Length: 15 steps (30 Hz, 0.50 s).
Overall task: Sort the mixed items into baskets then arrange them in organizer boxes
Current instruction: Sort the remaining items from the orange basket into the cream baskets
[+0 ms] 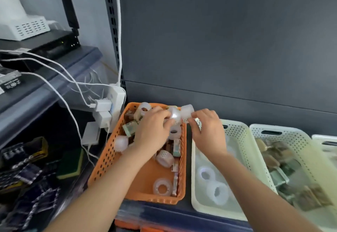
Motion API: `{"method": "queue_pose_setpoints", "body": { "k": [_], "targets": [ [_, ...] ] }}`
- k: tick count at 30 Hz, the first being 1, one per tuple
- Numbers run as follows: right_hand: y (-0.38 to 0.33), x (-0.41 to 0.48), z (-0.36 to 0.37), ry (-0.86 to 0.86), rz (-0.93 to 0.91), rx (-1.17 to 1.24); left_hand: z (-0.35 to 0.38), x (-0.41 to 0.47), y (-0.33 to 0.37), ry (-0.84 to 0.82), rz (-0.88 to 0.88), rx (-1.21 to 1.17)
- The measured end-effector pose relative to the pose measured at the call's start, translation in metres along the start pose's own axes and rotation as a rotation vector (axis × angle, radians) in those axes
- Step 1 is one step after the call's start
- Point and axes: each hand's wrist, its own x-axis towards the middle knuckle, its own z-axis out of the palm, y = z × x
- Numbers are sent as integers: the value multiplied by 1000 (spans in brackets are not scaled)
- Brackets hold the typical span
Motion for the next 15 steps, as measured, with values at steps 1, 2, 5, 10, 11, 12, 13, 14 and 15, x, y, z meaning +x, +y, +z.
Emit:
{"method": "queue_pose_setpoints", "body": {
  "k": [1,2,5,10,11,12,13,14,15],
  "targets": [
    [8,-3,-8,2,25,-27,6,1,6,-10,48,6],
    [17,-6,-16,-9,55,-58,13,1,14,-29,94,25],
    [44,-13,-34,-68,111,-191,37,5,34,-105,201,72],
    [85,-30,-49,-282,157,-405,82,5,62,-312,274,275],
    [98,-33,-55,-353,173,-439,93,5,74,-356,302,337],
    [100,-35,-52,-402,170,-454,94,4,73,-392,328,385],
    [102,-35,-50,-447,163,-453,97,2,72,-424,364,428],
    [102,-36,-48,-463,157,-434,99,1,71,-437,406,473],
    [104,-36,-45,-470,150,-429,101,0,69,-443,434,505]
  ]
}}
